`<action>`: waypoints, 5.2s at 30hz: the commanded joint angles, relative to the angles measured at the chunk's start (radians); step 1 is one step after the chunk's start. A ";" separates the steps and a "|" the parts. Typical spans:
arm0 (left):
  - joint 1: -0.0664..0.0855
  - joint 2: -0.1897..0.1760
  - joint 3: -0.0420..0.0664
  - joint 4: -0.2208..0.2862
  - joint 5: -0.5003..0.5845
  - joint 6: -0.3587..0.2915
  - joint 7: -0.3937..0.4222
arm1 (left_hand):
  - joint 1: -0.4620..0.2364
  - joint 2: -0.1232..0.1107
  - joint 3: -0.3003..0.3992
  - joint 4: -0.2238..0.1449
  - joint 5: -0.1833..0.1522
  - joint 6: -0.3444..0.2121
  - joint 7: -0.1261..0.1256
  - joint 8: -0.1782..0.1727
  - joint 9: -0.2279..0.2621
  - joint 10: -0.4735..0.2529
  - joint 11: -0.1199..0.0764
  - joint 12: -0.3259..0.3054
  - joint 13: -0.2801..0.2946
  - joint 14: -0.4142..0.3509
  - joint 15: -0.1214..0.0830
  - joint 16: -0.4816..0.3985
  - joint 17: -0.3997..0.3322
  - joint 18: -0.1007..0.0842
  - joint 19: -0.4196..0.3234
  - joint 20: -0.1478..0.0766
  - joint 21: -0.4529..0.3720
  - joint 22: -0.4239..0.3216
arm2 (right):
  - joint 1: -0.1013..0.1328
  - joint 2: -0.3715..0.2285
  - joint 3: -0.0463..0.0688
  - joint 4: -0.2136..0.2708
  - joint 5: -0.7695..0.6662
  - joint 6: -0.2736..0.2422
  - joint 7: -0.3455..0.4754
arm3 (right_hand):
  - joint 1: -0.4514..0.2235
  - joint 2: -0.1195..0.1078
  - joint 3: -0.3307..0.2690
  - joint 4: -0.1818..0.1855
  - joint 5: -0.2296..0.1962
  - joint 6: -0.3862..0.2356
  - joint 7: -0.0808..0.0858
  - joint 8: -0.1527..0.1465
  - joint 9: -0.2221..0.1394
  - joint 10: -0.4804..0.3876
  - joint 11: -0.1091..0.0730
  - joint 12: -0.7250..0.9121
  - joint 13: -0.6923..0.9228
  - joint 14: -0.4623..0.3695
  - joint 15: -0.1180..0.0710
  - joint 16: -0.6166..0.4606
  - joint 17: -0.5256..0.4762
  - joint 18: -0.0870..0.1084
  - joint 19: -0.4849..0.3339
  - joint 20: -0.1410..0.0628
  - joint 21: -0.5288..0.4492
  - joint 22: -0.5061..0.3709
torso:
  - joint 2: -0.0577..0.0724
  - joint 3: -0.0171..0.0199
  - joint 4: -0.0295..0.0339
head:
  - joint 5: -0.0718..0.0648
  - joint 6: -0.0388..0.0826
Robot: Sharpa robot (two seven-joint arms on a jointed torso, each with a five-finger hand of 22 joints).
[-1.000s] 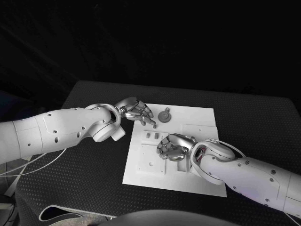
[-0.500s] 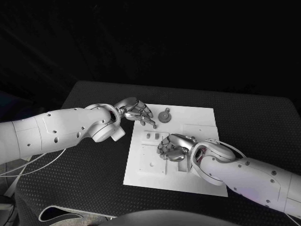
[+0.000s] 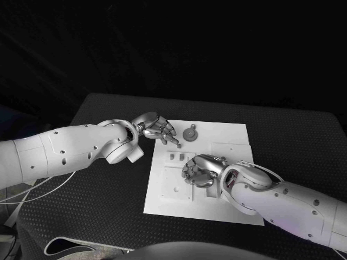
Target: Assemble the parts on the task board
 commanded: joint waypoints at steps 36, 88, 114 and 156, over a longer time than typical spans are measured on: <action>0.001 0.001 0.001 0.000 -0.001 0.011 0.007 | -0.002 -0.005 0.005 -0.001 -0.004 -0.007 -0.001 0.004 -0.002 -0.008 0.001 0.004 0.000 0.007 0.000 -0.007 0.004 -0.008 0.004 -0.001 -0.001 0.002 | 0.001 -0.012 0.004 0.002 -0.033 -0.055 -0.008 | -0.036 -0.076 -0.145 -0.001 0.004 -0.033 -0.003 -0.013 -0.010 -0.014 0.002 0.019 0.075 0.006 -0.004 -0.006 0.002 0.019 0.005 -0.014 0.001 0.009 | 0.000 0.0001 0.0007 | -0.006 0.003; 0.001 -0.005 0.001 -0.004 -0.001 0.013 0.009 | 0.000 -0.004 0.007 -0.002 -0.004 -0.008 -0.001 0.006 -0.003 -0.009 0.000 0.005 0.000 0.008 0.000 -0.009 0.007 -0.008 0.004 -0.001 -0.001 0.002 | 0.005 -0.066 0.034 0.140 -0.407 -0.060 -0.046 | 0.016 -0.125 -0.175 0.001 0.004 -0.027 0.024 -0.006 -0.017 -0.203 0.071 -0.159 -0.086 -0.022 0.063 -0.011 0.006 0.019 -0.019 0.003 -0.022 0.010 | 0.000 -0.0001 -0.0003 | -0.003 0.001; 0.001 -0.003 0.001 -0.010 -0.001 0.014 0.009 | -0.001 -0.004 0.007 -0.001 -0.004 -0.008 -0.001 0.007 -0.003 -0.010 0.001 0.006 0.000 0.008 0.000 -0.010 0.008 -0.008 0.004 -0.001 -0.001 0.002 | 0.005 -0.062 0.034 0.141 -0.513 -0.065 -0.085 | 0.060 -0.124 -0.169 -0.001 0.004 -0.016 0.019 0.004 -0.028 -0.156 0.064 -0.140 -0.195 -0.006 0.056 -0.002 -0.003 0.019 -0.007 -0.001 -0.017 0.013 | 0.000 0.0000 0.0005 | -0.004 0.002; 0.001 -0.002 0.001 -0.010 0.003 0.014 0.009 | -0.005 -0.004 0.006 0.000 -0.004 -0.009 0.000 0.007 -0.004 -0.011 0.001 0.007 0.000 0.009 0.000 -0.011 0.010 -0.008 0.005 -0.002 -0.001 0.003 | 0.012 -0.027 0.030 0.108 -0.527 0.008 -0.076 | 0.060 -0.078 -0.170 0.000 0.004 0.037 -0.003 0.031 -0.029 -0.114 0.054 -0.132 -0.227 -0.006 0.047 0.000 -0.007 0.019 -0.009 0.000 -0.015 0.016 | 0.000 0.0001 0.0010 | -0.005 -0.003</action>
